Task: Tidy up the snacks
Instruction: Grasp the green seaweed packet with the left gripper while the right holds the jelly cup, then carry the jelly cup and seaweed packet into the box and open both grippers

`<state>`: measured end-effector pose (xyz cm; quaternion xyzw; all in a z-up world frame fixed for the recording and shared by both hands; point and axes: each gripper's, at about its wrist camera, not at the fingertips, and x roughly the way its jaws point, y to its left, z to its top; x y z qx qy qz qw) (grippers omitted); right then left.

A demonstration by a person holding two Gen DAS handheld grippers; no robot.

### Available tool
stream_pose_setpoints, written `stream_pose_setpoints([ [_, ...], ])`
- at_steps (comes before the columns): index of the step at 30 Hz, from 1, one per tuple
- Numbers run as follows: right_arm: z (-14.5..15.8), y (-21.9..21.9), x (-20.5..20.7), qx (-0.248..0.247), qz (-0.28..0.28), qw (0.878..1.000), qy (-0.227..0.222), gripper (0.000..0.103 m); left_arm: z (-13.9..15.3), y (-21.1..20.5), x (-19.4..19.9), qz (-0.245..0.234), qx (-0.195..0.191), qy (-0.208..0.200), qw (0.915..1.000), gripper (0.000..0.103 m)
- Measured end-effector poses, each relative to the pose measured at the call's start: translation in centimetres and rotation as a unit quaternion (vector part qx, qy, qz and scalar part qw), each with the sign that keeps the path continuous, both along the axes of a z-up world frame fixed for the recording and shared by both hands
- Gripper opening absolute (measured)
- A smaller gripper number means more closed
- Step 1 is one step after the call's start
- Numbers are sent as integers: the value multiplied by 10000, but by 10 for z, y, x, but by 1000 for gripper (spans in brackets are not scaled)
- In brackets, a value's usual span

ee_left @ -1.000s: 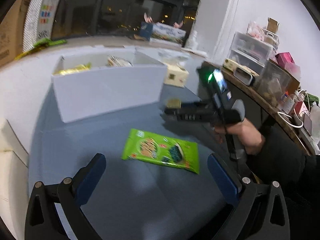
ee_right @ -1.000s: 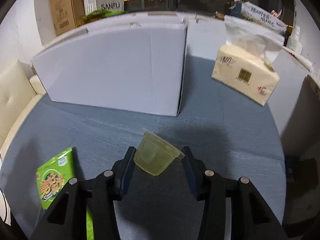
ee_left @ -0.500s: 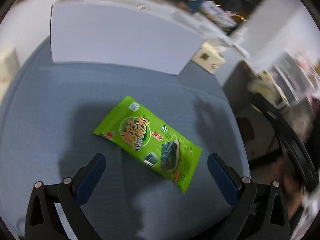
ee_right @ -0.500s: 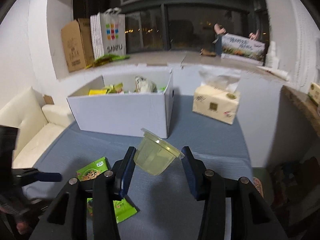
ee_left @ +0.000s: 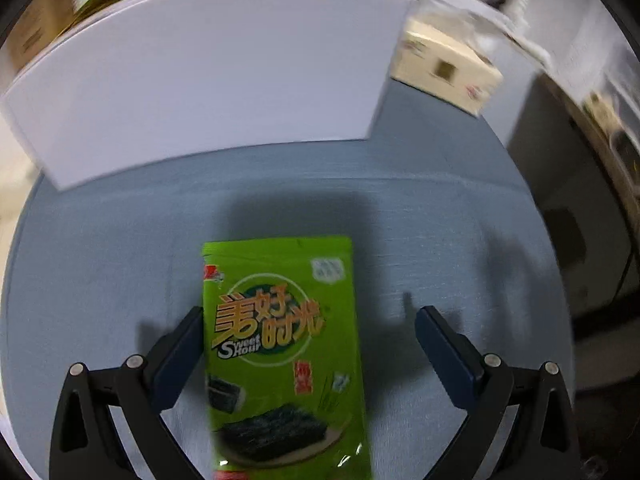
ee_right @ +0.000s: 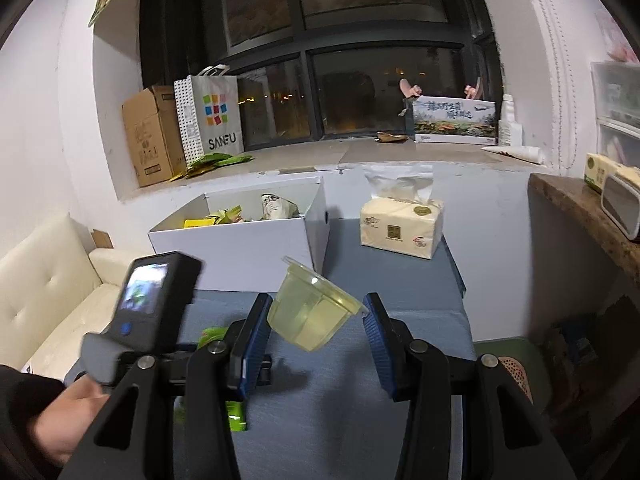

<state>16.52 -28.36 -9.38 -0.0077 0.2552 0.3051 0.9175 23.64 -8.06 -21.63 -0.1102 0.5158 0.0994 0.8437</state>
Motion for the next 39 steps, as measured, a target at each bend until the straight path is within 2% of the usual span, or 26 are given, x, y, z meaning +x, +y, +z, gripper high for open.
stream_pose_setpoints([
  [3,-1,-9,1,39,-98,9999,22,50,-2,-12,-6,-462,375,-27,9982,98],
  [5,-3,-15,1,83,-153,9998,58,50,-2,-14,-11,-674,417,-150,9967,95],
  [6,-4,-16,0,100,-150,9998,80,50,0,-14,-14,-769,426,-215,9959,89],
  [7,-6,-16,0,99,-144,9998,114,50,5,-14,-17,-849,483,-347,9946,65],
  [9,-12,-14,-1,79,-126,9997,185,50,6,-13,-21,-934,547,-374,9934,62],
  [10,-15,-12,-1,78,-107,9996,231,50,8,-10,-25,-1009,437,-476,9928,60],
  [12,-18,-8,-2,52,-59,9996,278,50,13,-3,-32,-996,262,-651,9926,60],
  [16,-18,-4,-4,36,-17,9997,246,50,45,19,-58,-966,189,-1334,9862,60],
  [22,-11,10,5,79,188,9993,303,50,121,71,-91,-634,75,-2479,9667,60],
  [28,12,44,23,220,591,9978,225,50,186,143,-88,-417,-183,-3234,9452,60],
  [30,24,58,32,221,725,9970,156,50,202,160,-83,-400,-133,-3359,9410,60],
  [32,39,76,48,225,872,9959,93,50,215,177,-57,-378,-123,-3422,9388,60],
  [35,54,103,76,259,1033,9941,185,50,222,200,-17,-363,-175,-3337,9418,60],
  [39,63,146,123,105,1118,9930,362,50,209,221,37,-373,-292,-3043,9514,60],
])
